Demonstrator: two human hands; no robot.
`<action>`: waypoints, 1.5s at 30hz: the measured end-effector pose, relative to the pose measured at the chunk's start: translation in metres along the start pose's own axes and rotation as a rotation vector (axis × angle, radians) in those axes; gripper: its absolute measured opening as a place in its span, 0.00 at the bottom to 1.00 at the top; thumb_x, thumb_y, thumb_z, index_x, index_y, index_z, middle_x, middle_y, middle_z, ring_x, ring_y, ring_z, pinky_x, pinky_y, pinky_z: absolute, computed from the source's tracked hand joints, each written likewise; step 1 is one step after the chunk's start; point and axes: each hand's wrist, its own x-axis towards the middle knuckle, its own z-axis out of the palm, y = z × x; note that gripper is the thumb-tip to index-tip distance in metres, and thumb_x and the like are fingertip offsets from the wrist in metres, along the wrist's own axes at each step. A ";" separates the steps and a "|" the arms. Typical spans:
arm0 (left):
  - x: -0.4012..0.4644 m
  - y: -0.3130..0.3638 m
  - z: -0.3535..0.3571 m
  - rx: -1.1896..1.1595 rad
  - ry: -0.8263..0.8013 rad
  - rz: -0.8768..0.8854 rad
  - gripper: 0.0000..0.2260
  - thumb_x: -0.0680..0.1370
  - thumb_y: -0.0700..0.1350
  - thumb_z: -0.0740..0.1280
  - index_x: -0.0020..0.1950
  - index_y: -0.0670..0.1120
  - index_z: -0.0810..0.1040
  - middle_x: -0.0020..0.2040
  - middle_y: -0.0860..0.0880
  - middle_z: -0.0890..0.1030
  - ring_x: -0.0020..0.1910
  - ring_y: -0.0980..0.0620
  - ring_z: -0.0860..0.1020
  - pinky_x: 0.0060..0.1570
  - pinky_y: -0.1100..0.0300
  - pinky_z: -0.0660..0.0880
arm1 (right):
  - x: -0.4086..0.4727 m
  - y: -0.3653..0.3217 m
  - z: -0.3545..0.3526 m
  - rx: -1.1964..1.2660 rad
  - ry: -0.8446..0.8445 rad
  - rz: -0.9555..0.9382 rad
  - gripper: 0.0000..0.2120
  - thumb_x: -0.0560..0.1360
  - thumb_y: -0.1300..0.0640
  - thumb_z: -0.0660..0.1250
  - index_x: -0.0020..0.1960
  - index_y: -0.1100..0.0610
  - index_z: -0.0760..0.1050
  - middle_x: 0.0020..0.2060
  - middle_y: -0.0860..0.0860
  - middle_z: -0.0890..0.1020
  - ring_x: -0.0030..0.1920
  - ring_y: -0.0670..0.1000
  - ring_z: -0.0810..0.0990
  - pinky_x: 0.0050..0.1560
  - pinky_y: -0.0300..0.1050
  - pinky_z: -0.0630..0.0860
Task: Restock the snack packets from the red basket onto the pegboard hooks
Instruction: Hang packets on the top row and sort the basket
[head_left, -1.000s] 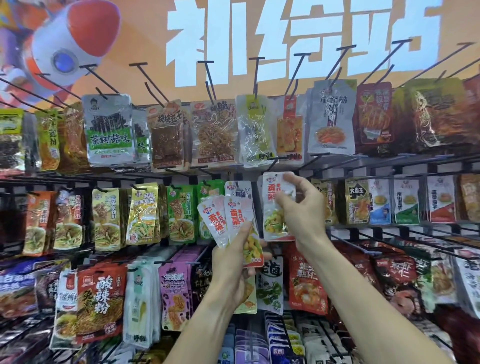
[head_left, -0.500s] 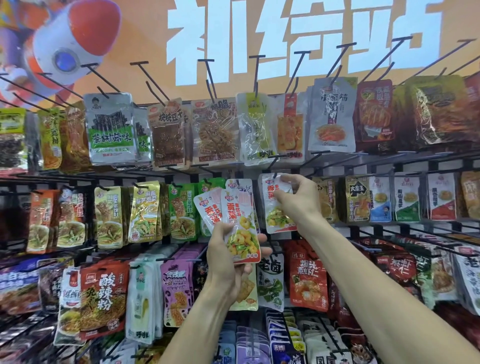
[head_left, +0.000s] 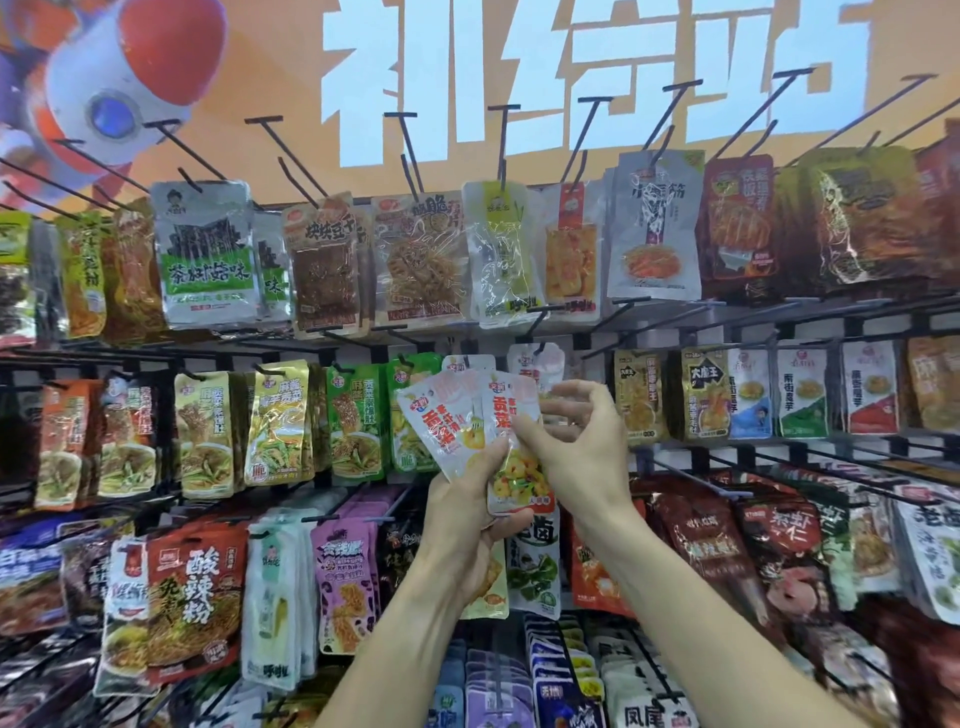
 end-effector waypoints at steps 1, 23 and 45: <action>0.000 0.000 0.001 -0.005 0.009 -0.006 0.11 0.81 0.47 0.72 0.63 0.50 0.83 0.50 0.53 0.89 0.44 0.55 0.86 0.29 0.61 0.79 | 0.003 0.002 -0.001 -0.001 0.004 0.021 0.23 0.70 0.52 0.82 0.59 0.46 0.74 0.53 0.47 0.83 0.51 0.48 0.84 0.50 0.49 0.84; 0.000 0.011 -0.008 -0.012 0.060 0.038 0.24 0.85 0.56 0.55 0.48 0.39 0.82 0.38 0.35 0.82 0.26 0.42 0.79 0.15 0.66 0.62 | 0.056 -0.024 -0.007 -0.043 0.086 0.001 0.22 0.75 0.62 0.77 0.68 0.55 0.80 0.58 0.50 0.84 0.58 0.55 0.84 0.59 0.57 0.83; -0.013 0.024 0.000 0.055 0.017 0.031 0.23 0.87 0.53 0.54 0.59 0.35 0.79 0.45 0.34 0.86 0.34 0.39 0.85 0.16 0.64 0.66 | 0.056 -0.029 -0.001 -0.431 0.090 -0.122 0.25 0.75 0.66 0.68 0.70 0.52 0.79 0.55 0.50 0.84 0.55 0.51 0.79 0.69 0.49 0.74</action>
